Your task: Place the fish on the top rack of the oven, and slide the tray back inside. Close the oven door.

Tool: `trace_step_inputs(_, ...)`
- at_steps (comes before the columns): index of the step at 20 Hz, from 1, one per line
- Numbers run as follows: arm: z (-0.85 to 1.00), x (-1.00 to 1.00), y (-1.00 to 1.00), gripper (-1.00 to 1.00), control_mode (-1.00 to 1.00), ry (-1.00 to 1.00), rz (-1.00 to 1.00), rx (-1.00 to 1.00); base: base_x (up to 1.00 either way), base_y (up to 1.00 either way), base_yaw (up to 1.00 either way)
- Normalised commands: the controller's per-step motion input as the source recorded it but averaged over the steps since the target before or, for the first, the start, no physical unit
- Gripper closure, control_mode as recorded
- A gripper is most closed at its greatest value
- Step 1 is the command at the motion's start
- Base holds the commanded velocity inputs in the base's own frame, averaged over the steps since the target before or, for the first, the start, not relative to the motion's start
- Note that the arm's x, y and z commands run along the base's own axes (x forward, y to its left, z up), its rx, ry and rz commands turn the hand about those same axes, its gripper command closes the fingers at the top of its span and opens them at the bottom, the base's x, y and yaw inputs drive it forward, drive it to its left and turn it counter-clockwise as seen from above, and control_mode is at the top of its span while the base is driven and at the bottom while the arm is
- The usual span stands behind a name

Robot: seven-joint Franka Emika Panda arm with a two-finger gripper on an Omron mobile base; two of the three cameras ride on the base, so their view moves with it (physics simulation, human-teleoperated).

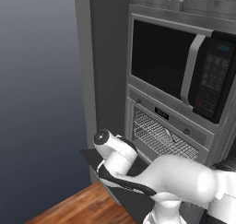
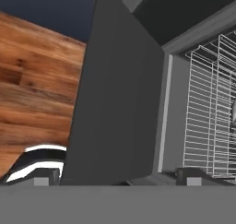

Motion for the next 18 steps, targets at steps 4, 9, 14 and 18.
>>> trace_step_inputs(4, 0.09, -0.3, 0.91, -1.0, -1.0, 0.02, 0.12, -0.01, 0.0, 0.0, 0.0)
trace_step_inputs(9, 0.04, -0.04, 0.8, -1.0, -1.0, 0.06, 0.13, -0.06, 0.0, 0.0, 0.0)
trace_step_inputs(14, -0.06, -0.04, 0.74, -1.0, -1.0, 0.11, 0.15, -0.19, 0.0, 0.0, 0.0)
trace_step_inputs(18, -0.22, 0.0, 0.55, -1.0, -1.0, 0.18, 0.16, -0.34, 0.0, 0.0, 0.0)
